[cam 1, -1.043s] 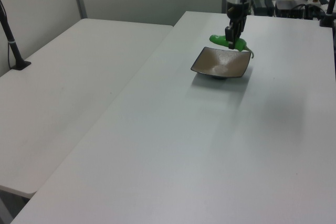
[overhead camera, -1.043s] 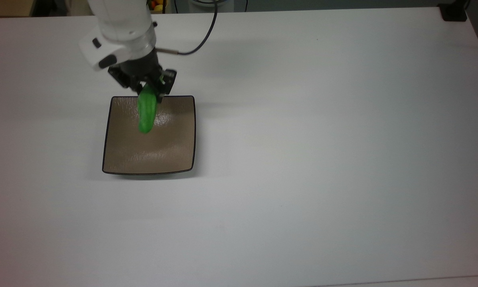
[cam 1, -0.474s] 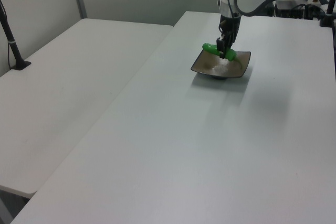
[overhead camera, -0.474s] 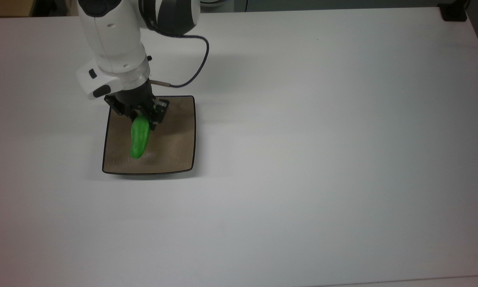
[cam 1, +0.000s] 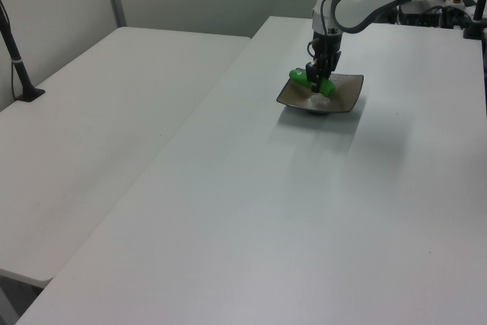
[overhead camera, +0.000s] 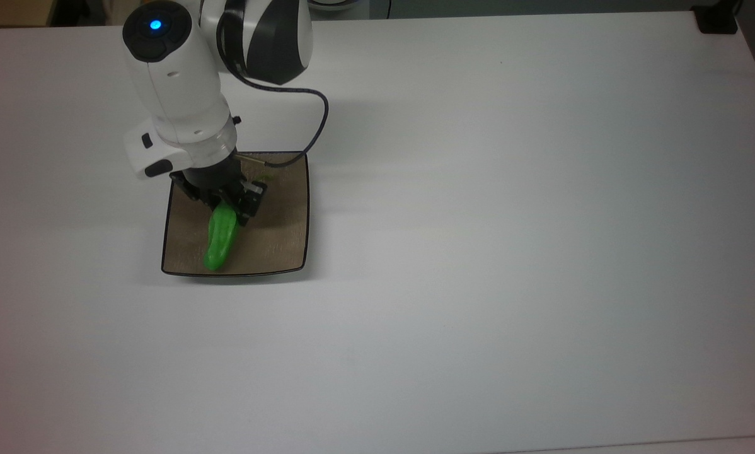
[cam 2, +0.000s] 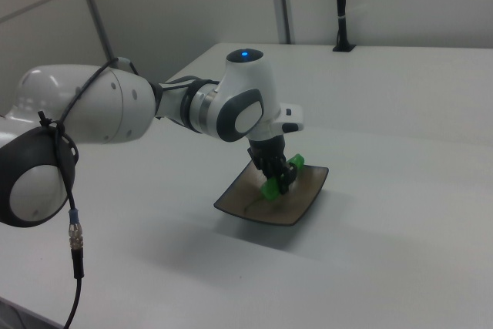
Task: Chili peppers are placed on a ceramic plate
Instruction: 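Lower the chili pepper onto the plate's center, then open the gripper to release the pepper and raise it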
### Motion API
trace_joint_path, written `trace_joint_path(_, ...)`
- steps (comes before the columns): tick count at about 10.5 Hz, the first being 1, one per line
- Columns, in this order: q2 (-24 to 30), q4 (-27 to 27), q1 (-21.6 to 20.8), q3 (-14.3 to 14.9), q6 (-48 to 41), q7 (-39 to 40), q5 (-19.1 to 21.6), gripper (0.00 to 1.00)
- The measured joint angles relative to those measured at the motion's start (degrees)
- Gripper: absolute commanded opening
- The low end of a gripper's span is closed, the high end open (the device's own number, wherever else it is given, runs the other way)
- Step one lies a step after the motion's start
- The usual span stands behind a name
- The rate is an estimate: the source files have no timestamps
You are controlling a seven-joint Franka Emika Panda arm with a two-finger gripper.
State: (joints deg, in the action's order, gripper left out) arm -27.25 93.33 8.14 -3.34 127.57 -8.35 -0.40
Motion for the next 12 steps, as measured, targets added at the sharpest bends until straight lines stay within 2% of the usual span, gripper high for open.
trace_joint_path(1, -0.53, -0.07, -0.04, 0.0, 1.36, 0.0, 0.35, 0.07)
trace_joint_path(2, -0.81, -0.08, -0.07, 0.0, 1.67, -0.02, 0.42, 0.23)
trace_joint_path(3, -0.93, -0.08, -0.09, 0.0, 1.67, -0.04, 0.53, 0.59)
trace_joint_path(4, -0.94, -0.09, -0.1, 0.0, 1.67, -0.04, 0.64, 0.78)
trace_joint_path(6, -0.94, -0.1, -0.1, 0.0, 1.67, -0.07, 1.03, 0.98)
trace_joint_path(10, -0.25, -1.19, -0.25, -0.02, 1.67, -3.54, 2.35, 1.0)
trace_joint_path(12, 3.07, -2.13, -0.78, -0.26, -2.43, -4.03, 2.33, 1.0)
